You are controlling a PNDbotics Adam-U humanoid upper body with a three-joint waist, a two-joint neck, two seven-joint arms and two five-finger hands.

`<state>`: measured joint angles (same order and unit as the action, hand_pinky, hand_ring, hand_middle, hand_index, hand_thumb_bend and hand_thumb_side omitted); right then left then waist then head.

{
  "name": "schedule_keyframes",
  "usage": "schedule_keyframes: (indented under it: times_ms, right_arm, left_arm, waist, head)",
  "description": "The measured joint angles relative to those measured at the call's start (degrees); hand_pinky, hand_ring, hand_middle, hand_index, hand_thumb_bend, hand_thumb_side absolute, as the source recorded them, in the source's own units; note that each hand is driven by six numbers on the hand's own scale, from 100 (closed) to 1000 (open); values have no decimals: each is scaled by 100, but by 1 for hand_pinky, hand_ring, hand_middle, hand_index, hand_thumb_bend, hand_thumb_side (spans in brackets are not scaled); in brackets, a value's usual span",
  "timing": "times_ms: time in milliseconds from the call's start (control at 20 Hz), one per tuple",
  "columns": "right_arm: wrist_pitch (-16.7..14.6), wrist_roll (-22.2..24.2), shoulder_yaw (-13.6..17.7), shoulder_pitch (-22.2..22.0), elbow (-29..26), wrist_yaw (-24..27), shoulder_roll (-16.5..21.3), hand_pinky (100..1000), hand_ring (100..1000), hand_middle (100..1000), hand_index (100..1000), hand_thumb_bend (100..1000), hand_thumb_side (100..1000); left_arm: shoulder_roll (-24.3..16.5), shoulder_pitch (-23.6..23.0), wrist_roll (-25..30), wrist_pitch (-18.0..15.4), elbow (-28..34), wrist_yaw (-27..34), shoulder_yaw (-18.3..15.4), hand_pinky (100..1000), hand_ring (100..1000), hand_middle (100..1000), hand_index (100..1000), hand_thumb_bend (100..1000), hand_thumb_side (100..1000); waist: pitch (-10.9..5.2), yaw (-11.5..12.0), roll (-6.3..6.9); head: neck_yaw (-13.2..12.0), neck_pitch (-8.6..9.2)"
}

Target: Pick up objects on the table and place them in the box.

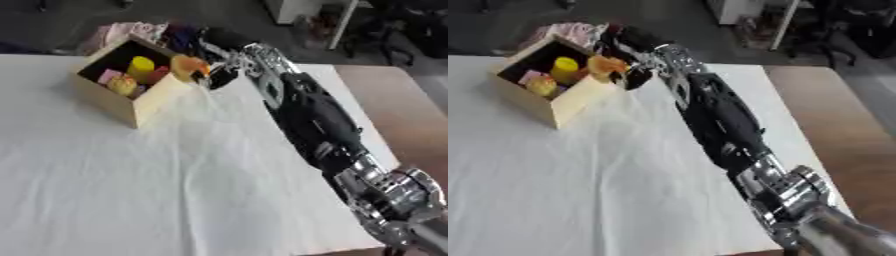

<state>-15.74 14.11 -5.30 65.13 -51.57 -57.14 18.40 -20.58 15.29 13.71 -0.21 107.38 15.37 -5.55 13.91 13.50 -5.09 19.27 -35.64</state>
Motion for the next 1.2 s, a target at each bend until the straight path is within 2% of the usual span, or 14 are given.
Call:
schedule_keyframes:
  times_ms: [200,400,550,600,650,700,750,850,1000,1200]
  right_arm:
    - [228,-322,88,180,208,10,-161,487,469,461,540,100,100]
    - [398,-832,141,268,502,-215,-456,524,481,475,559,100,100]
    - [507,-1250,188,303,686,-417,-664,559,512,518,645,100,100]
    - [545,-1382,207,303,755,-479,-731,575,533,547,689,100,117]
    - [570,-1488,212,305,817,-533,-793,580,543,566,733,127,253]
    - [580,-1572,213,307,869,-573,-850,607,580,612,788,243,377]
    - [575,-1635,209,308,906,-604,-897,628,614,659,831,244,446]
    - [526,-1702,183,310,950,-688,-966,668,680,736,895,284,505]
    - [405,-1699,118,310,952,-875,-1027,717,762,811,947,308,524]
    - [281,-1675,87,302,943,-1018,-1055,727,778,836,949,300,497]
  left_arm:
    - [0,2,11,1,0,3,4,763,598,670,858,100,730]
    - [19,46,44,13,0,20,21,763,597,670,858,100,733]
    - [48,71,78,20,0,25,48,764,596,670,858,100,734]
    - [49,84,86,25,0,27,61,764,596,670,858,100,734]
    - [50,90,94,29,0,28,75,764,596,670,858,100,734]
    - [52,92,101,33,0,29,77,764,596,670,858,100,734]
    - [54,94,106,36,0,30,77,764,596,670,858,100,735]
    - [74,96,116,42,0,31,79,764,596,670,858,100,735]
    - [95,97,123,38,0,32,80,765,596,669,858,100,734]
    - [95,97,124,37,0,33,80,765,595,670,858,100,733]
  waist:
    - [0,93,0]
    - [6,216,0]
    - [6,281,0]
    - [6,293,0]
    - [6,302,0]
    - [6,309,0]
    - [6,313,-1]
    - [6,315,-1]
    - [6,317,-1]
    - [6,300,-1]
  head:
    - [61,2]
    - [181,50]
    - [256,58]
    - [275,64]
    - [298,65]
    - [313,66]
    - [325,66]
    - [339,68]
    - [353,69]
    - [353,69]
